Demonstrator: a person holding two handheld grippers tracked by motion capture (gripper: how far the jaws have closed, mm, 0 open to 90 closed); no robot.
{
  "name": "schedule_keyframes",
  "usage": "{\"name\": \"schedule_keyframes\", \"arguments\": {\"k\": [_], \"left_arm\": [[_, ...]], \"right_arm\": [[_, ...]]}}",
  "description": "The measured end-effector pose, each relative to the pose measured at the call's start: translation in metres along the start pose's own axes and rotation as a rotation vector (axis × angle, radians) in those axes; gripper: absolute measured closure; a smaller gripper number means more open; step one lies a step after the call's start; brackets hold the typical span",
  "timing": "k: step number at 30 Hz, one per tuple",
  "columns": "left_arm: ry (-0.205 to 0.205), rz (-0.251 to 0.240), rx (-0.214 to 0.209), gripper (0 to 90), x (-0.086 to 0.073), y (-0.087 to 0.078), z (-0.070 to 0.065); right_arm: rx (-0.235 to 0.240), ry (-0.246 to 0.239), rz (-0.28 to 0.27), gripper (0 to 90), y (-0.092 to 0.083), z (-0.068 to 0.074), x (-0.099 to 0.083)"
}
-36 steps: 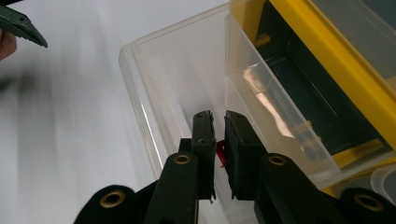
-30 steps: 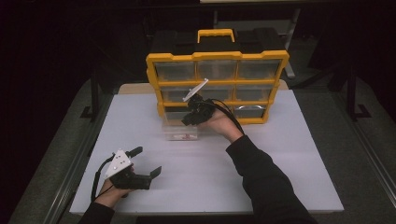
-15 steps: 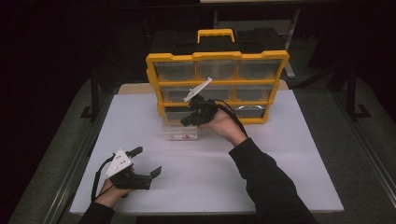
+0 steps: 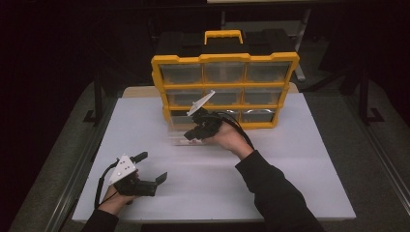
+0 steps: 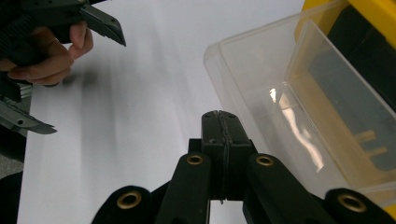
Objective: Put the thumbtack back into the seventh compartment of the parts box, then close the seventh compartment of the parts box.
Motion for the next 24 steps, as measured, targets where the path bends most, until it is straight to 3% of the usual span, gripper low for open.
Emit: {"name": "schedule_keyframes", "arguments": {"k": [6, 24], "left_arm": [[0.0, 0.0, 0.0, 0.0, -0.0002, 0.0001, -0.0001], [0.001, 0.0, 0.0, 0.0, -0.0003, -0.0001, -0.0003]], "right_arm": [[-0.026, 0.0, 0.009, 89.4, 0.0028, -0.0034, -0.0016], [-0.035, 0.011, -0.002, 89.5, 0.0051, -0.0099, 0.0016]]}}
Point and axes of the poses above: each handheld gripper's, and its own axes: y roughly forward along the jaws, x roughly out of its top, z roughly to its left, the point moved 7 cm from there along y, roughly forward along the jaws
